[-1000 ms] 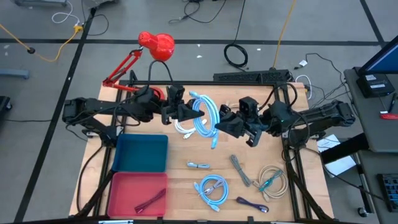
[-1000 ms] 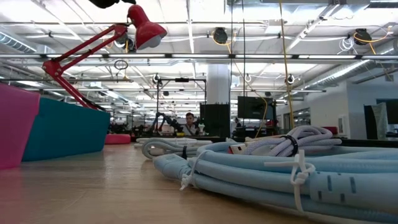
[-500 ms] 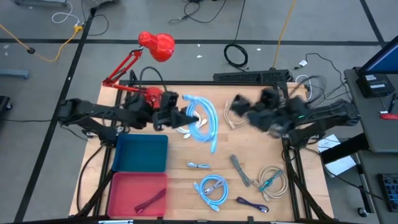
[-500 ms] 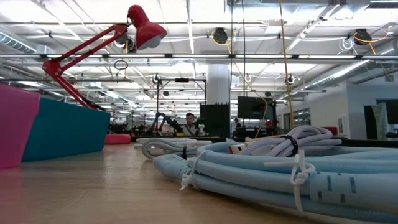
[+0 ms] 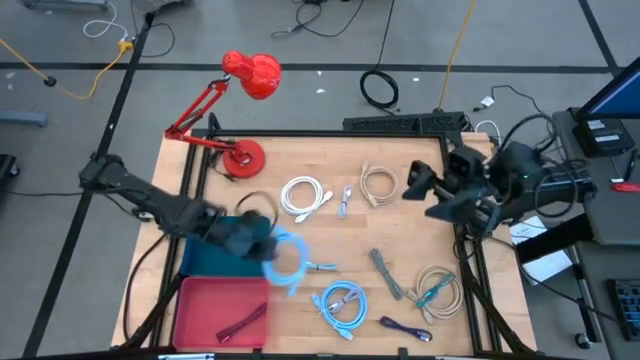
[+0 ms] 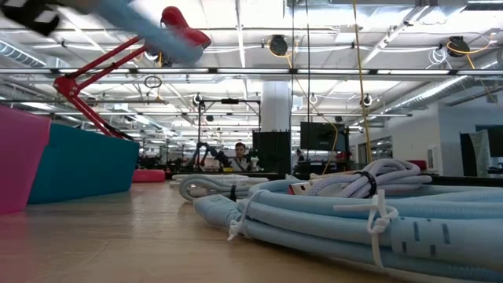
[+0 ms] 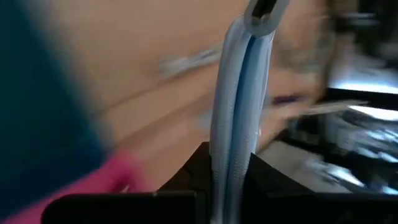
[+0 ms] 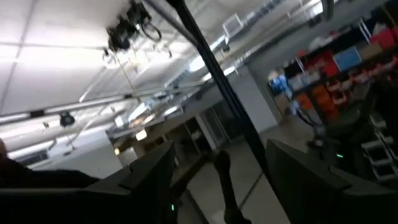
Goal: Pick & Place USB Port
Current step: Put the top blue HDMI cable into the blue bin
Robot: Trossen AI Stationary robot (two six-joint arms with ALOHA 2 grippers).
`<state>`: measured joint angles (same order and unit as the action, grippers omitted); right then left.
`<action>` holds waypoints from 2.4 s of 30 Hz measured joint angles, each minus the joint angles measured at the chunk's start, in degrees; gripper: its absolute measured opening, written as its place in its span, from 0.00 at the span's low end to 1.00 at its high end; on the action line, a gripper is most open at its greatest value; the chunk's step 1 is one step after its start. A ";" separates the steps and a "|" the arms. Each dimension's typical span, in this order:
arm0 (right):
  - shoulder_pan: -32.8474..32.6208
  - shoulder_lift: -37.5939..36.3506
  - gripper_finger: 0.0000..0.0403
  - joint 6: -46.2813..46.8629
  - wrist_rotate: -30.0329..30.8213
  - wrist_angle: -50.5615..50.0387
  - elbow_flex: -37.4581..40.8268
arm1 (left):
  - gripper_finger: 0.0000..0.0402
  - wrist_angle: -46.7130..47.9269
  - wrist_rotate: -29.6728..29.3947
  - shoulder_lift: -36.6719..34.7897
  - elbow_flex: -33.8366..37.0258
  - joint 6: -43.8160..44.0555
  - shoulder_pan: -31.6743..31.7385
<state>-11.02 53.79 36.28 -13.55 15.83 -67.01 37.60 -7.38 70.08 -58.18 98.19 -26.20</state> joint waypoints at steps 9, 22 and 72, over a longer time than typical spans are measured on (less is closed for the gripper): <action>-4.71 -1.15 0.59 -2.13 -0.17 -3.76 0.32 | 0.09 3.48 -29.14 -10.15 11.76 33.98 -20.67; -9.13 -0.94 0.59 0.74 3.11 -3.95 4.75 | 0.09 -0.59 -41.11 -10.90 17.67 35.50 -15.40; -9.71 0.73 0.59 0.95 7.54 -3.26 7.33 | 0.09 52.07 -1.64 6.67 -14.11 14.59 -5.81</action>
<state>-20.73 54.52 37.23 -6.01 12.57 -59.68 89.67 -9.02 76.75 -72.29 112.78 -32.01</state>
